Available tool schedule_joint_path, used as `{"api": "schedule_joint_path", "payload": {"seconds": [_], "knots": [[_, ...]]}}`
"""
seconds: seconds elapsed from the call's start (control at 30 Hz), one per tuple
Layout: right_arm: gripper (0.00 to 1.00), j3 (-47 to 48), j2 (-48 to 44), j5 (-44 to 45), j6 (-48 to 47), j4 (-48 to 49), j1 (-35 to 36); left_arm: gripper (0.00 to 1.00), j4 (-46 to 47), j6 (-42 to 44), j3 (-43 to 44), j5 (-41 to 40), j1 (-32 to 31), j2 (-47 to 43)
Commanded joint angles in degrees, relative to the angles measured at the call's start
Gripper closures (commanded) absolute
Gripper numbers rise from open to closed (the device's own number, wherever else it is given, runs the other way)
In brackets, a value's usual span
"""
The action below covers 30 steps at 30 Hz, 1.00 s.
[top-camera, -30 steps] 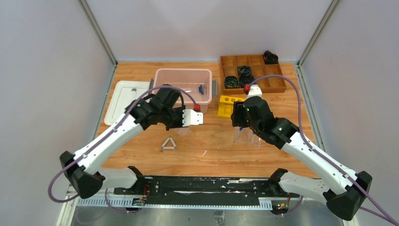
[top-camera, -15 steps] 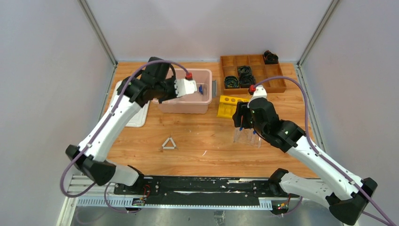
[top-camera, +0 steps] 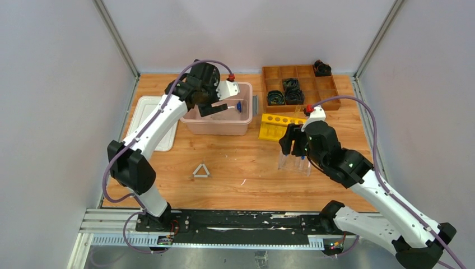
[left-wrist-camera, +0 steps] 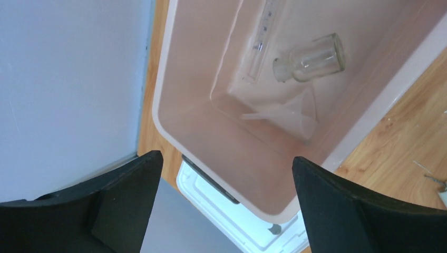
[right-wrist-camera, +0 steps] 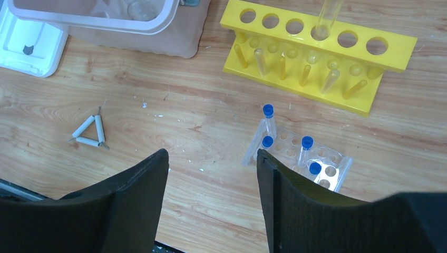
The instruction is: Organize the chemistry lab equipment
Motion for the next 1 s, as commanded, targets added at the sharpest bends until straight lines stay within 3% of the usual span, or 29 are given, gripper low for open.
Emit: {"api": "schedule_joint_path", "payload": {"seconds": [0.0, 0.2, 0.5, 0.7, 0.8, 0.97], "knots": [[0.33, -1.57, -0.77, -3.02, -0.04, 0.78, -0.38, 0.0, 2.58, 0.3, -0.68, 1.33, 0.18, -4.37], [0.32, -2.53, 7.93, -4.05, 0.18, 8.42, 8.43, 0.0, -2.5, -5.68, -5.56, 9.29, 3.39, -13.02], [0.39, 10.61, 36.77, -7.01, -0.25, 16.78, 20.73, 0.0, -11.01, -9.51, -20.47, 21.93, 8.31, -30.42], [0.44, 23.46, 53.45, -13.15, -1.58, 18.55, 22.68, 0.0, -10.71, -15.33, -19.96, 20.42, 19.56, -28.19], [0.45, 30.59, 60.39, -13.41, -2.75, 14.66, 24.1, 0.0, -10.84, -18.75, -18.25, 20.91, 25.64, -24.24], [0.48, 32.84, 66.35, -12.32, -2.55, 13.51, 25.31, 0.0, -10.25, -17.24, -22.04, 21.25, 29.45, -22.97]]}}
